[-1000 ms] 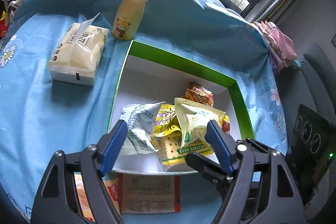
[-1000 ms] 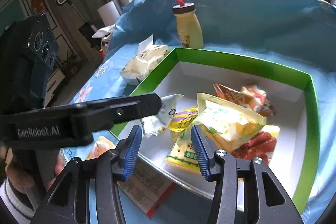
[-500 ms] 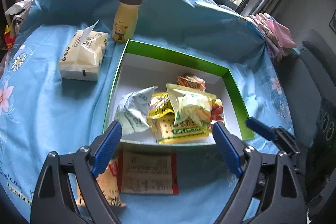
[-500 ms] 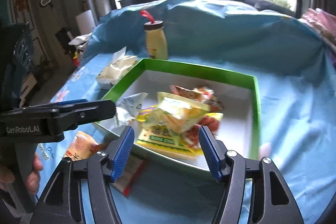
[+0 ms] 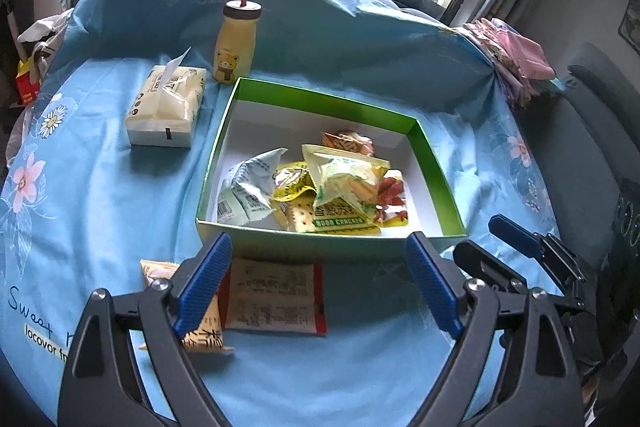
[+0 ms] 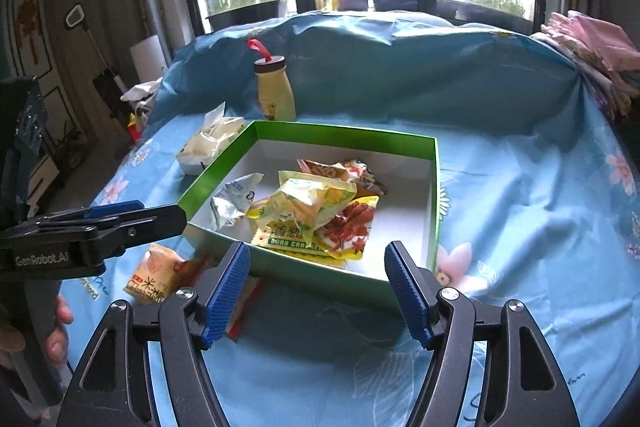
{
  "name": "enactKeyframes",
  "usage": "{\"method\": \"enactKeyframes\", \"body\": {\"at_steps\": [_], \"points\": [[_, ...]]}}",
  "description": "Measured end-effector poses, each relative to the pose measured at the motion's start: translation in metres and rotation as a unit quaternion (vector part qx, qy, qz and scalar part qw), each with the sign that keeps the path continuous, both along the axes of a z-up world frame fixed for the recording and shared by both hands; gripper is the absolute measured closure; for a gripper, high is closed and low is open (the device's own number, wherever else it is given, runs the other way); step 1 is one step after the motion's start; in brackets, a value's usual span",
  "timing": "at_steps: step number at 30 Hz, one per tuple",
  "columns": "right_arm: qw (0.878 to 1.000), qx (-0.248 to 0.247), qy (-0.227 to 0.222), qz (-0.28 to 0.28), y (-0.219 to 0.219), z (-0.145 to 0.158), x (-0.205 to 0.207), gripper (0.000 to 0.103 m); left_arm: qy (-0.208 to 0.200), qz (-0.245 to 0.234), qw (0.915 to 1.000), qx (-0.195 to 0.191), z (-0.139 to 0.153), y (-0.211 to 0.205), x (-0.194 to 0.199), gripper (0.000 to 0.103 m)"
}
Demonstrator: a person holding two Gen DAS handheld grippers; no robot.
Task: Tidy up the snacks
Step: 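Raise the open left gripper out of the box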
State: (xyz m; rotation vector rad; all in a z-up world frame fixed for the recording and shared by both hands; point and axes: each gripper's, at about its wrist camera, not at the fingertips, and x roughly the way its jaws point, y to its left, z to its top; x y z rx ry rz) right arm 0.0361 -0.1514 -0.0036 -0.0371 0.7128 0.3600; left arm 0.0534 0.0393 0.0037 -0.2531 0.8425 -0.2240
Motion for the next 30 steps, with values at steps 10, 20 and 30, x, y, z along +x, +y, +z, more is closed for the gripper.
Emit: {"method": "enactKeyframes", "body": {"at_steps": [10, 20, 30], "points": [[1.0, 0.006, -0.008, -0.006, -0.01, 0.009, -0.017, 0.032, -0.024, -0.008, 0.9997, 0.003, 0.014, -0.011, -0.023, 0.0], [1.0, 0.011, -0.015, -0.014, -0.015, 0.015, -0.027, 0.025, -0.04, -0.012, 0.999, 0.014, 0.022, -0.014, -0.038, 0.0], [1.0, 0.015, -0.012, -0.01, -0.013, 0.015, -0.032, 0.024, -0.037, -0.011, 0.9992, 0.003, 0.02, -0.004, -0.044, 0.0]]}}
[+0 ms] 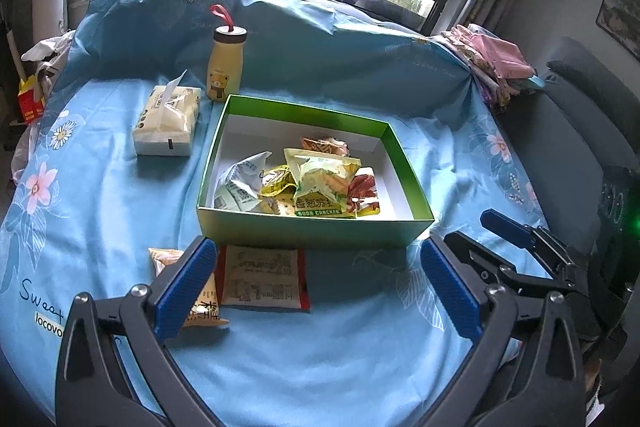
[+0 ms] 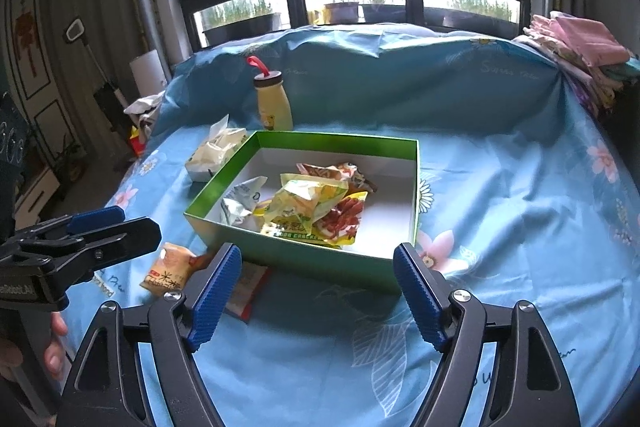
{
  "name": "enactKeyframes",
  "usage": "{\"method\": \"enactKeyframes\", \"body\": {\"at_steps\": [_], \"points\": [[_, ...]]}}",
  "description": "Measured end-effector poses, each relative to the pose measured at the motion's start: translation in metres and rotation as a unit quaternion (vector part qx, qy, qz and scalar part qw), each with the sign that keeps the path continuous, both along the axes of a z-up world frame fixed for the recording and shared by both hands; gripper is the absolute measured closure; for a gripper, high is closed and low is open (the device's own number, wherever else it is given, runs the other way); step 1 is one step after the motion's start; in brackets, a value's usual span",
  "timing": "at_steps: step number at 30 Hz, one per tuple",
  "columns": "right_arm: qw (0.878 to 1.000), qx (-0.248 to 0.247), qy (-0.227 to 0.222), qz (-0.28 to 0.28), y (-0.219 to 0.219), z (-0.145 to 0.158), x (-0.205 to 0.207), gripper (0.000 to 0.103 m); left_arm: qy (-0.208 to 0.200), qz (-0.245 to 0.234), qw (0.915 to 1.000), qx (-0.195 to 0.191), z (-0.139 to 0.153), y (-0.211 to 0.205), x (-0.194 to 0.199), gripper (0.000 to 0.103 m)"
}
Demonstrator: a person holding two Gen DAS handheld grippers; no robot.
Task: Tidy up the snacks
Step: 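Raise the open left gripper out of the box, then move the left gripper down to the yellow rice-cracker bag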
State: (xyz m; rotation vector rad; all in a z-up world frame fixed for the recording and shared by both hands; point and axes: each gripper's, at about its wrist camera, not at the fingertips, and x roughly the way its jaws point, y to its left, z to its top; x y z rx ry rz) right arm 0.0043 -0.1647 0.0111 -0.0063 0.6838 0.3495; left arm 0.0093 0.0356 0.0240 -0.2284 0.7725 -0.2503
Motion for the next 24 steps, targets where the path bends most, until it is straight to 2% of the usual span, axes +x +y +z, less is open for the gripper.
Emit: {"method": "enactKeyframes", "body": {"at_steps": [13, 24], "points": [[1.0, 0.007, 0.015, 0.013, 0.012, -0.008, -0.001, 0.024, 0.02, 0.009, 0.9997, -0.012, -0.014, 0.02, -0.001, 0.0], [0.994, 0.025, 0.08, 0.071, 0.04, -0.05, -0.001, 0.024, 0.062, 0.074, 0.9948, -0.033, -0.048, 0.077, -0.003, 0.0]]}}
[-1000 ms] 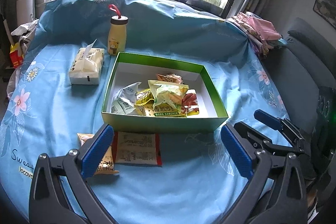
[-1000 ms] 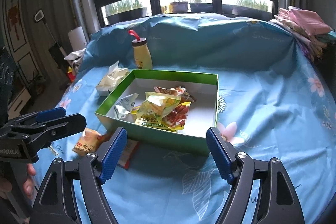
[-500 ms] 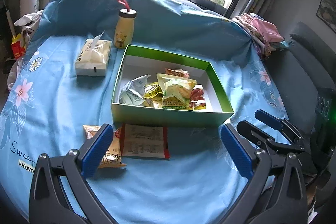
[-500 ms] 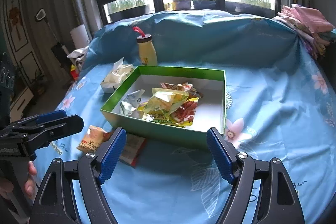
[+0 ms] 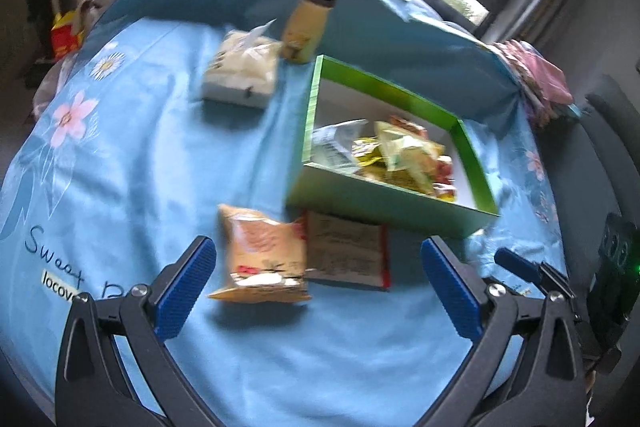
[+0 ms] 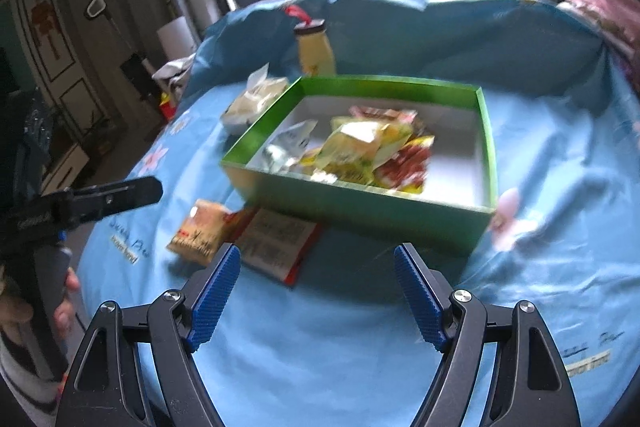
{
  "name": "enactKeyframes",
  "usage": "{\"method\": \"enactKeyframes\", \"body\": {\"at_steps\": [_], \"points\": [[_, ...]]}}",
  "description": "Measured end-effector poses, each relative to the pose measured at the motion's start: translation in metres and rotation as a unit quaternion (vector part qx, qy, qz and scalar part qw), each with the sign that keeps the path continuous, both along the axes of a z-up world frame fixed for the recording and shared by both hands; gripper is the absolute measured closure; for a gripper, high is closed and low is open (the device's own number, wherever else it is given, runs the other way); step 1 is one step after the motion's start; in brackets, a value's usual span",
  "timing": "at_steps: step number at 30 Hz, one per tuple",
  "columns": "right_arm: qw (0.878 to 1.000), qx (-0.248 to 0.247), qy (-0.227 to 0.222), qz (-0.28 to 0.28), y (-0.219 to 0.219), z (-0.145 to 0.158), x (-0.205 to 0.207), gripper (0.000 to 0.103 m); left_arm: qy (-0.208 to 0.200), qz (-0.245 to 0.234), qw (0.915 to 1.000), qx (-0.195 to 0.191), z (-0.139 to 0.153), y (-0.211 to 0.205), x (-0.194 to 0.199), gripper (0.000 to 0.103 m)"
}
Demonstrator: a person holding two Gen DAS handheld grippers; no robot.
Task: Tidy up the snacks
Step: 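Move the left gripper down to the yellow rice-cracker bag, then close the left gripper on the yellow rice-cracker bag and lift it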
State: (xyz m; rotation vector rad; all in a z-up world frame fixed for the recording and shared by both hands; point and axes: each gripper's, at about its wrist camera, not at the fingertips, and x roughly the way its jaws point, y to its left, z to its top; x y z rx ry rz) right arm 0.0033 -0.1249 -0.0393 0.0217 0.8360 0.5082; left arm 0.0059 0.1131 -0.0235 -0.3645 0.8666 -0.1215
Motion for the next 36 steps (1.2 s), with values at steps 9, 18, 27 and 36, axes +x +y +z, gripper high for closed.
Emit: {"method": "enactKeyframes", "body": {"at_steps": [9, 18, 27, 36], "points": [[0.997, 0.026, 0.041, 0.061, 0.031, -0.031, -0.004, 0.024, 0.041, 0.014, 0.9987, -0.028, -0.039, 0.024, 0.004, 0.0], [0.984, 0.067, 0.084, 0.139, 0.077, -0.063, 0.006, 0.024, 0.067, 0.001, 0.9965, -0.051, -0.065, 0.032, 0.014, 0.002], [0.978, 0.064, 0.079, 0.179, 0.12, -0.073, 0.026, 0.032, 0.065, -0.017, 0.9957, -0.063, -0.071, 0.033, 0.024, 0.009], [0.978, 0.039, 0.076, 0.189, 0.138, -0.081, 0.038, 0.05, 0.072, -0.019, 0.9951, -0.064, -0.078, 0.033, 0.029, 0.043]]}}
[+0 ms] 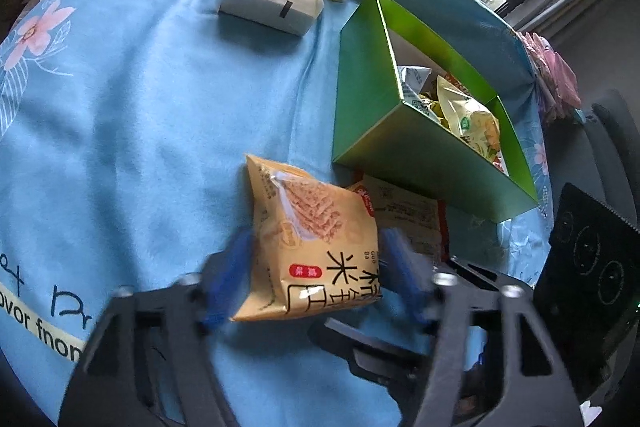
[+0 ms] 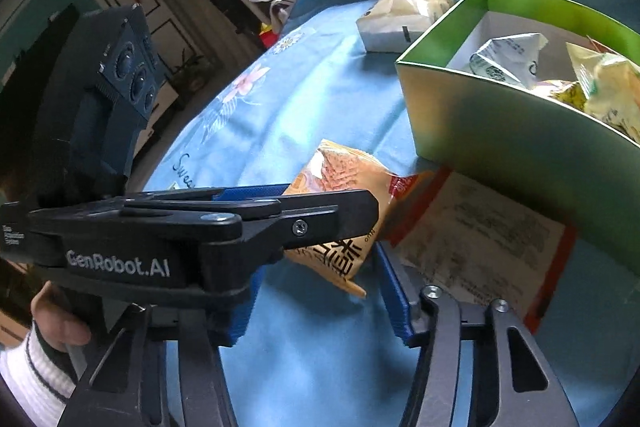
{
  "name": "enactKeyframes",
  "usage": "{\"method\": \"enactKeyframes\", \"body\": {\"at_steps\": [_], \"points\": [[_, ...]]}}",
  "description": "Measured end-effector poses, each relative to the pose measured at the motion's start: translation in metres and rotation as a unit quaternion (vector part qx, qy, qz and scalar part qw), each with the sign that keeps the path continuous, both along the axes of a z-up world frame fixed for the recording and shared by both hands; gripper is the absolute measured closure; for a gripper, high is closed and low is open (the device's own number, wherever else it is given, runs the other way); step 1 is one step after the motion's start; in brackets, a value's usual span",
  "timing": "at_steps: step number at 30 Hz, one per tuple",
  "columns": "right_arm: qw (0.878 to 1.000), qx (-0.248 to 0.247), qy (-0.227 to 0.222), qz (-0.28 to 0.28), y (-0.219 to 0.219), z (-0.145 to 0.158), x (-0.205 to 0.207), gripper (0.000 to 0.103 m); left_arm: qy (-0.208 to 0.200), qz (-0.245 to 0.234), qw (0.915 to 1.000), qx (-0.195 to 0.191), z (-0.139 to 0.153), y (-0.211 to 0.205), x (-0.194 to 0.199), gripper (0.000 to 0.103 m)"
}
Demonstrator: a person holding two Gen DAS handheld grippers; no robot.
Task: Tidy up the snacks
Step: 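Close the left gripper on the yellow rice-cracker bag and lift it, then carry the yellow bag into the green box and open the left gripper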
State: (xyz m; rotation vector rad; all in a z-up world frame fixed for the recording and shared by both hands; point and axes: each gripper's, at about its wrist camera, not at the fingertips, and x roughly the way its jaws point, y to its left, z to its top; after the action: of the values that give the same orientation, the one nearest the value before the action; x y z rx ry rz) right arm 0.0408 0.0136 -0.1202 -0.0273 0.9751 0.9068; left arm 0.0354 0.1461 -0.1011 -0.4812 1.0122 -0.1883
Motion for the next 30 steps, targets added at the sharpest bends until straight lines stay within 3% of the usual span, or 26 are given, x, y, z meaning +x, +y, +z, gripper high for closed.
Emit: {"method": "enactKeyframes", "body": {"at_steps": [4, 7, 20, 30], "points": [[1.0, -0.009, -0.004, -0.002, 0.002, -0.002, 0.005, 0.059, -0.003, 0.006, 1.0, 0.0, -0.001, 0.003, -0.002, 0.052], [1.0, -0.008, -0.005, -0.005, 0.0, -0.002, 0.005, 0.065, -0.007, 0.011, 0.9999, 0.004, 0.001, 0.004, -0.006, 0.053], [0.999, 0.007, -0.038, -0.009, -0.023, 0.03, -0.017, 0.066, -0.054, -0.01, 0.9978, 0.036, 0.041, -0.024, -0.025, 0.053], [0.996, 0.024, -0.071, -0.038, -0.059, 0.063, -0.018, 0.066, -0.089, -0.043, 0.9937, 0.053, 0.073, -0.065, -0.013, 0.052]]}}
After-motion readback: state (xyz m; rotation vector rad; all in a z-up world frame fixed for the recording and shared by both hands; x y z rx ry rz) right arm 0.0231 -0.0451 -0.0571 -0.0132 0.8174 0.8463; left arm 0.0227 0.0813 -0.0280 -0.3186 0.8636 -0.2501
